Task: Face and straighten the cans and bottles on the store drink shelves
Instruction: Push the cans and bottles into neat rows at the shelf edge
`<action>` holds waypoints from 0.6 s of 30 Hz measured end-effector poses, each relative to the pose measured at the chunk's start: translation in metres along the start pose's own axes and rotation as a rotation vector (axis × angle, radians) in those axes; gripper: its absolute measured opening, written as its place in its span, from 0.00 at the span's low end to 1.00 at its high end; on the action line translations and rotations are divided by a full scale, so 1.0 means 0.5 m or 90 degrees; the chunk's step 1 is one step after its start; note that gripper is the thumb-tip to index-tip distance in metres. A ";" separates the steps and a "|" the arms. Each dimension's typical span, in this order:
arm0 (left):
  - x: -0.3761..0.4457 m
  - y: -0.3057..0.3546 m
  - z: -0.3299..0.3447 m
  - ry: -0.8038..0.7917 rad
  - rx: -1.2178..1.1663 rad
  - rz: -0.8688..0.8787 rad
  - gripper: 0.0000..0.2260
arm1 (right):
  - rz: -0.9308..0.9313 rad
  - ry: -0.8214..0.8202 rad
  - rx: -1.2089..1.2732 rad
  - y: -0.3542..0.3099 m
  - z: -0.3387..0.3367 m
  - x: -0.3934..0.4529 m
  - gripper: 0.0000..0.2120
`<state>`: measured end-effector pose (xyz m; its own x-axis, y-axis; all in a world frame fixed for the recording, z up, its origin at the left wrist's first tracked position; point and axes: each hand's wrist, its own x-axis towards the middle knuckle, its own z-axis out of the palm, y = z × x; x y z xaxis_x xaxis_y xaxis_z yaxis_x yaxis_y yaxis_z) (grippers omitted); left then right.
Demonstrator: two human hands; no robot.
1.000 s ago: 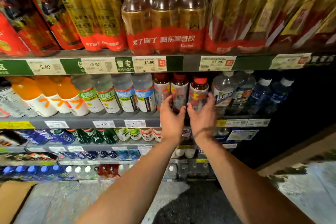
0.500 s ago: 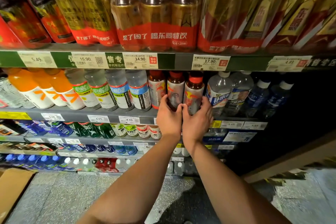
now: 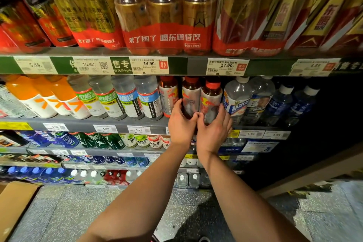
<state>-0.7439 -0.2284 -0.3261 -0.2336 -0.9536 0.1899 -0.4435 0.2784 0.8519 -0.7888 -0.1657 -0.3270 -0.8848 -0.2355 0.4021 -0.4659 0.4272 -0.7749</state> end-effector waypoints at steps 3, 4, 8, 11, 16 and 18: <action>0.000 0.003 0.000 0.005 0.006 -0.002 0.32 | 0.001 0.001 0.017 0.007 -0.008 -0.007 0.29; -0.002 0.006 0.001 0.006 0.018 0.008 0.31 | -0.002 0.003 0.018 0.008 -0.012 -0.009 0.28; -0.005 0.013 0.006 0.001 -0.027 0.014 0.27 | 0.002 -0.008 0.031 0.014 -0.019 -0.010 0.26; 0.003 0.011 0.011 -0.060 -0.047 0.014 0.34 | 0.005 -0.032 0.063 0.022 -0.023 -0.002 0.23; 0.015 0.007 0.012 -0.048 -0.063 0.020 0.32 | 0.023 -0.049 0.102 0.019 -0.034 0.010 0.21; 0.012 0.011 0.011 -0.035 -0.063 0.028 0.31 | 0.025 -0.053 0.109 0.019 -0.036 0.013 0.21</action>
<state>-0.7524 -0.2319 -0.3231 -0.2989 -0.9322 0.2043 -0.3446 0.3051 0.8878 -0.7992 -0.1475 -0.3232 -0.8948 -0.2957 0.3345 -0.4168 0.2849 -0.8632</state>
